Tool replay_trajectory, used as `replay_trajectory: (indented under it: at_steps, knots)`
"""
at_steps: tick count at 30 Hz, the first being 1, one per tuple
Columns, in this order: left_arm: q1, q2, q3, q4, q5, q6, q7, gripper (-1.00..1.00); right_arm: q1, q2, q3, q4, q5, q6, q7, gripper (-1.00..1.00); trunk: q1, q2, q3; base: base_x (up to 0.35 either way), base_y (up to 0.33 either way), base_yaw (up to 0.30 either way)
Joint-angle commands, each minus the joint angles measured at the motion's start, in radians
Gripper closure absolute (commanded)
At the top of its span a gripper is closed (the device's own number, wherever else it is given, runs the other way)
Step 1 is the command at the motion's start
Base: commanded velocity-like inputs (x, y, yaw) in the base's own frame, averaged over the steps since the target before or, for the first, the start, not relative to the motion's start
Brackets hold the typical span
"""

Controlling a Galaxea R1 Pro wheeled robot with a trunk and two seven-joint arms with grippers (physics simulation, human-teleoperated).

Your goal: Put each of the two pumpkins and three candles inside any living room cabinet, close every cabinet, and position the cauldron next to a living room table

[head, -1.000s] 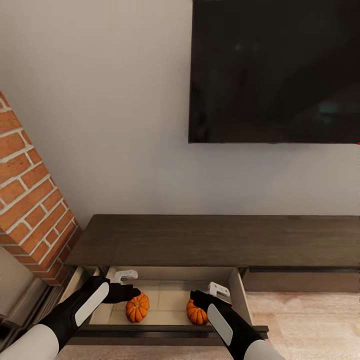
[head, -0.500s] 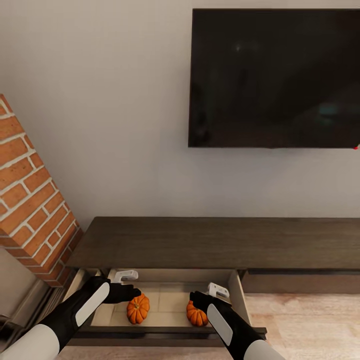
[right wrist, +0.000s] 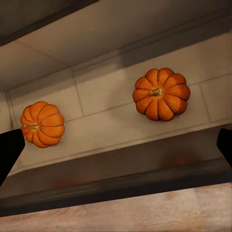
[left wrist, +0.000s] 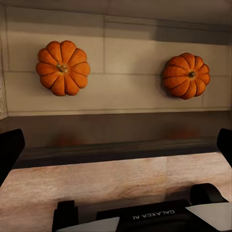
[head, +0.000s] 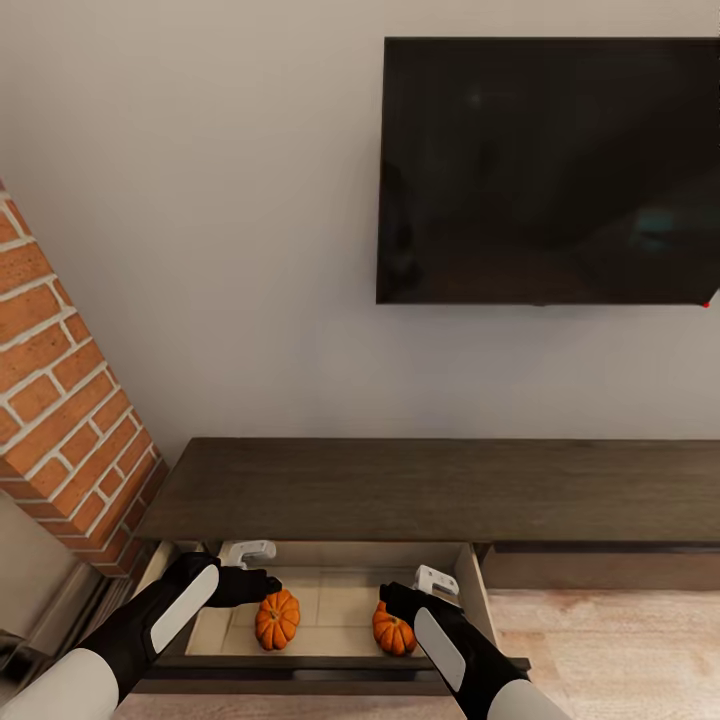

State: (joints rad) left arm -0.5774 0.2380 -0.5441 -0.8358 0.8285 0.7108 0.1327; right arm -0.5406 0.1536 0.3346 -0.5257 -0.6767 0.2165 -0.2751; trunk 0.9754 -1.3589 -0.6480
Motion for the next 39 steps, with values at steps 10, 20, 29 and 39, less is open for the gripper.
replay_trajectory:
  at_steps: [10,20,29,39]
  knots:
    - [-0.001,0.002,-0.005,-0.002,0.011,0.001,0.009,-1.00,0.000,0.000,0.006,-0.002,-0.007,0.003,-0.009,-1.00,-0.038,0.070,0.030,0.000,0.000,0.000]
    - [-0.001,0.002,-0.005,-0.003,0.011,0.001,0.009,-1.00,0.000,0.000,0.006,-0.002,-0.007,0.003,-0.009,-1.00,-0.077,0.140,0.062,-0.016,0.000,0.000]
    - [-0.001,0.003,-0.005,-0.005,0.011,0.001,0.008,-1.00,-0.001,-0.001,0.006,-0.002,-0.007,0.003,-0.009,-1.00,-0.088,0.161,0.071,-0.289,0.000,0.000]
    - [-0.001,0.004,-0.004,-0.006,0.011,0.002,0.008,-1.00,-0.001,-0.002,0.006,-0.002,-0.007,0.003,-0.009,-1.00,-0.088,0.161,0.071,-0.330,0.000,0.000]
